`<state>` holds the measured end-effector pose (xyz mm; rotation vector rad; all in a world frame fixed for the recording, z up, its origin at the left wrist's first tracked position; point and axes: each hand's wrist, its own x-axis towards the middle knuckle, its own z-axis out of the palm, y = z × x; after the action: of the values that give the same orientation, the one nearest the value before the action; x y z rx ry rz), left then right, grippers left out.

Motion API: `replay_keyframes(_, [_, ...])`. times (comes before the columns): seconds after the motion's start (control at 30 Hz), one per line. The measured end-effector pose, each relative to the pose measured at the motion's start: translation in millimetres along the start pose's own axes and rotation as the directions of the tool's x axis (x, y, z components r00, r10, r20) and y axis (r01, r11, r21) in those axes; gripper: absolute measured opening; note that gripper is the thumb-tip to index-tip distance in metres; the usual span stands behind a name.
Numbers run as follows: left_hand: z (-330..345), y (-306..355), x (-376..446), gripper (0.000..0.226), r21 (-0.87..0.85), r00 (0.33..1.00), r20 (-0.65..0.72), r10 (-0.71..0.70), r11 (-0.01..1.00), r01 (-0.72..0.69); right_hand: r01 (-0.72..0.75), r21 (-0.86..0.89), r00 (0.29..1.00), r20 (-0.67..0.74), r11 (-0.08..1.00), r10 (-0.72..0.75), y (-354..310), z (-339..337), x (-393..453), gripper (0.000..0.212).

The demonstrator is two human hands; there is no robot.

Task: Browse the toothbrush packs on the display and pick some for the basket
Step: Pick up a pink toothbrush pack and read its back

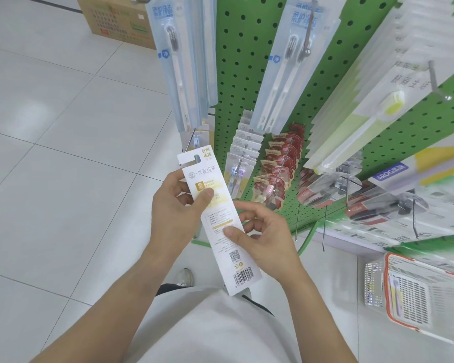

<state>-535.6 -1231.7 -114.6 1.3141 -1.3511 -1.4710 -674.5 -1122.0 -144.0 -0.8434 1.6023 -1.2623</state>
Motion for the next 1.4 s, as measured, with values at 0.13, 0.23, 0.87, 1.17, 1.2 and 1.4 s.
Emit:
replay_keyframes(0.13, [-2, 0, -1, 0.029, -0.048, 0.998, -0.056, -0.004, 0.999, 0.002, -0.096, -0.089, 0.978, 0.176, 0.991, 0.111, -1, -9, -5, 0.04])
replay_keyframes(0.23, [-6, -2, -1, 0.027, -0.054, 0.998, -0.07, -0.001, 0.999, -0.003, -0.182, -0.126, 0.95, 0.235, 0.975, 0.208, 5, -12, -8, 0.024])
replay_keyframes(0.87, [-18, -12, -11, 0.016, 0.105, 0.993, 0.088, -0.082, 0.992, 0.073, -0.223, -0.05, 0.941, 0.249, 0.973, 0.229, 11, -18, -15, 0.031])
replay_keyframes(1.17, [-18, -17, -8, 0.046, 0.287, 0.947, 0.307, -0.098, 0.958, 0.006, -0.202, -0.055, 0.96, 0.188, 0.978, 0.209, 15, -20, -15, 0.02])
replay_keyframes(1.2, [-16, -18, -8, 0.049, 0.298, 0.942, 0.32, -0.096, 0.955, -0.004, -0.197, -0.059, 0.962, 0.181, 0.979, 0.205, 15, -20, -15, 0.019])
replay_keyframes(1.4, [-8, -26, -11, 0.055, 0.295, 0.924, 0.372, -0.084, 0.955, -0.031, -0.19, -0.085, 0.964, 0.174, 0.978, 0.202, 12, -19, -15, 0.014])
